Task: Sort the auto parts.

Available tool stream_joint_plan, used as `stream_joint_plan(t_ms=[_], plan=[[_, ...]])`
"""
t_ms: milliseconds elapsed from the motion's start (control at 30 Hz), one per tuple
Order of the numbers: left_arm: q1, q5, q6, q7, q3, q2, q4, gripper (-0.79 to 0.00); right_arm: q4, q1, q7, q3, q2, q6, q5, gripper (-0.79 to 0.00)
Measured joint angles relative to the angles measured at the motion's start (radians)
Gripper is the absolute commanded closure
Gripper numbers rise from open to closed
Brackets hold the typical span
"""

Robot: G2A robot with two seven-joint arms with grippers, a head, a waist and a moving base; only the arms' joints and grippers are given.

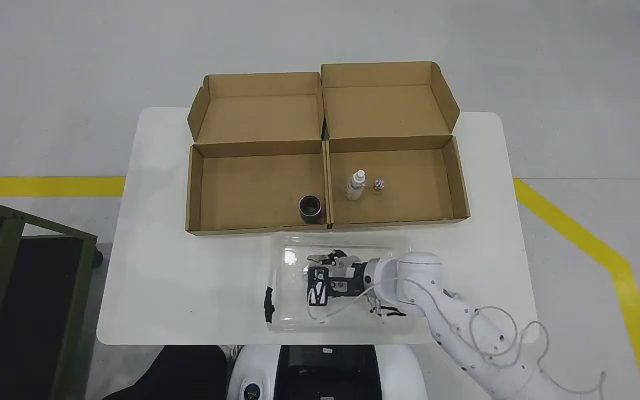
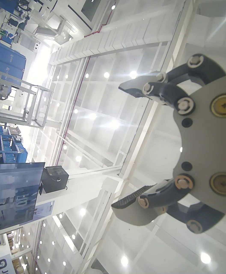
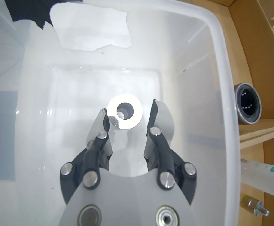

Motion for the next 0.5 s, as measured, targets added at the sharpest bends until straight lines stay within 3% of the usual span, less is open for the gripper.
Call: stream_joint_plan(t_ms=[133,433,500], plan=[[0.0,0.0,0.0,0.0,0.0,0.0,0.0,-0.785,0.008,0.0,-0.01,-0.002,0.0,-0.009,0.014,-0.292],[0.0,0.0,0.0,0.0,0.0,0.0,0.0,-0.785,0.023,0.01,-0.017,-0.015,-0.005,-0.018,0.043,-0.292],[0.0,0.0,0.0,0.0,0.0,0.0,0.0,-0.785,0.031,0.016,-0.016,-0.019,-0.007,-0.016,0.046,-0.252]])
